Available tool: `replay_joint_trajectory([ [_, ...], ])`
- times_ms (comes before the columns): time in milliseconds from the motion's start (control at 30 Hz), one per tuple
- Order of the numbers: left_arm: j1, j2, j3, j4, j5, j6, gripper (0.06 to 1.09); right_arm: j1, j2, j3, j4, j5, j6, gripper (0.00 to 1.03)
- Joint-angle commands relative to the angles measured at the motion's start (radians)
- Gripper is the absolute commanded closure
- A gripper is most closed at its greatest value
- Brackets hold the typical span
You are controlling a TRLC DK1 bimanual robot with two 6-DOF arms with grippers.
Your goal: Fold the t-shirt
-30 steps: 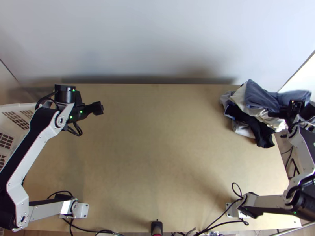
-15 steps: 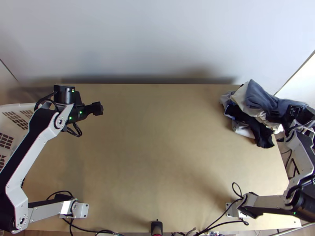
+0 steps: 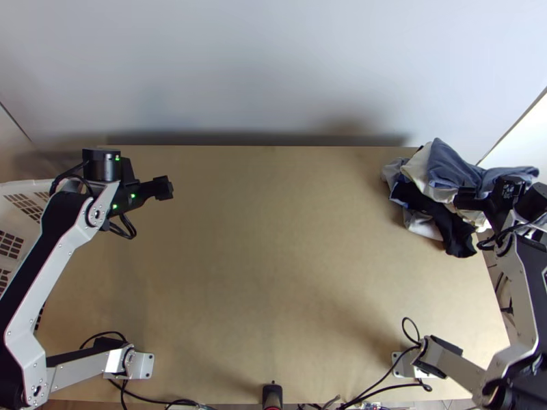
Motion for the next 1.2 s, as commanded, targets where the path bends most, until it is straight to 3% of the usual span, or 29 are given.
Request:
replay_joint_trajectory([
  [0, 0.005, -0.057, -0.029, -0.006, 0.000, 0.019, 0.10, 0.064, -0.142, 0.060, -0.230, -0.029, 0.064, 0.04],
  [167, 0.034, -0.119, -0.095, 0.002, 0.001, 0.045, 0.10, 0.098, -0.285, 0.029, -0.307, -0.046, 0.147, 0.04],
  [333, 0.068, -0.178, -0.153, 0.002, 0.001, 0.070, 0.10, 0.139, -0.381, 0.029, -0.436, -0.072, 0.175, 0.04],
  [500, 0.089, -0.248, -0.202, 0.002, 0.001, 0.077, 0.10, 0.151, -0.446, 0.029, -0.471, -0.074, 0.238, 0.05],
  [767, 0.151, -0.439, -0.365, 0.051, 0.001, 0.100, 0.10, 0.208, -0.564, -0.031, -0.439, -0.074, 0.410, 0.05],
  [1000, 0.184, -0.580, -0.492, 0.059, 0.001, 0.111, 0.10, 0.254, -0.651, -0.090, -0.414, -0.071, 0.509, 0.05],
  [1167, 0.201, -0.759, -0.624, 0.142, 0.001, 0.157, 0.10, 0.257, -0.762, -0.215, -0.294, -0.026, 0.592, 0.05],
])
